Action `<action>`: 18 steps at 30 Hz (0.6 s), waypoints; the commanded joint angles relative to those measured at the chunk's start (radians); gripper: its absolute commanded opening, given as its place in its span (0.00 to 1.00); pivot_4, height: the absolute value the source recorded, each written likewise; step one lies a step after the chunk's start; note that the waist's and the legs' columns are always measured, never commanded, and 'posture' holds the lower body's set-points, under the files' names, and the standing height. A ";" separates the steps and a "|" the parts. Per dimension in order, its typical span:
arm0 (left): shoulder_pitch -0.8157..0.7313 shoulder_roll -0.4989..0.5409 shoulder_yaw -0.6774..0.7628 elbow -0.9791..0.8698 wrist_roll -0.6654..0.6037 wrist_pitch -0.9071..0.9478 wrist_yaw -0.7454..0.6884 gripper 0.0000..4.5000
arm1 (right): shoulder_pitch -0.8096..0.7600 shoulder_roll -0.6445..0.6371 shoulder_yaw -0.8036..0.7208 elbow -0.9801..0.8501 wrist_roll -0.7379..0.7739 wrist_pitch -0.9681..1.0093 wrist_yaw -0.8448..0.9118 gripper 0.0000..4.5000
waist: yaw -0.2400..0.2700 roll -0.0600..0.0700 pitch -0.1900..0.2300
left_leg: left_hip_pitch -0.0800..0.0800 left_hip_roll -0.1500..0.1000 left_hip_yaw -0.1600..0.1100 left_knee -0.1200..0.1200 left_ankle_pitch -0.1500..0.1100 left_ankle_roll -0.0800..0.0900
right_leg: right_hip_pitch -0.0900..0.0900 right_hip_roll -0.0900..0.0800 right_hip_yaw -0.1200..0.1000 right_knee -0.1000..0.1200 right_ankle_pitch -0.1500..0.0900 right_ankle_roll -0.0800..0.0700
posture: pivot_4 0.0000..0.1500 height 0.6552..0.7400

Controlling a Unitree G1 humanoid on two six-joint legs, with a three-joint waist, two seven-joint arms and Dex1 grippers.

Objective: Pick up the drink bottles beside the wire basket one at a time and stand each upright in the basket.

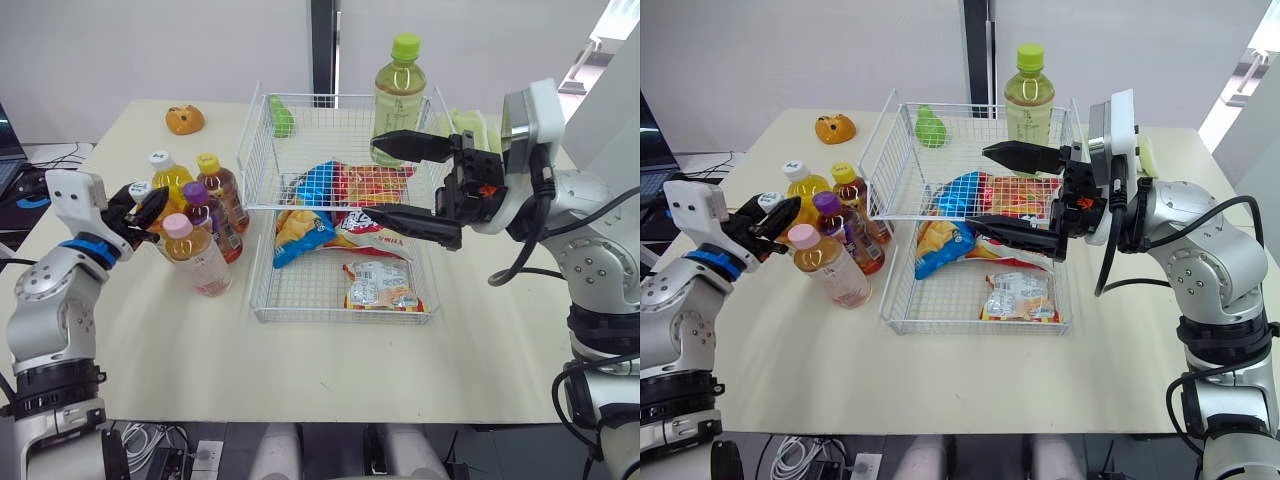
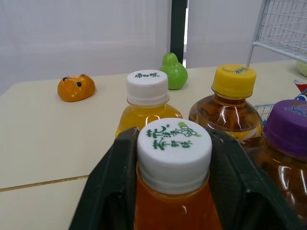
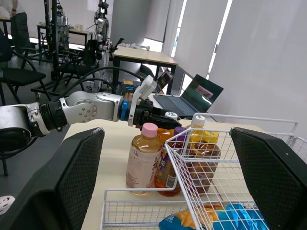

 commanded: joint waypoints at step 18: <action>0.143 0.231 0.263 -0.209 -0.233 0.223 -0.175 0.30 | -0.017 0.009 -0.014 -0.009 0.012 -0.009 0.024 1.00 | -0.019 0.000 0.001 | -0.001 0.001 0.000 -0.001 0.000 0.000 | -0.001 0.000 -0.001 -0.001 0.000 0.000 | 1.00 1.00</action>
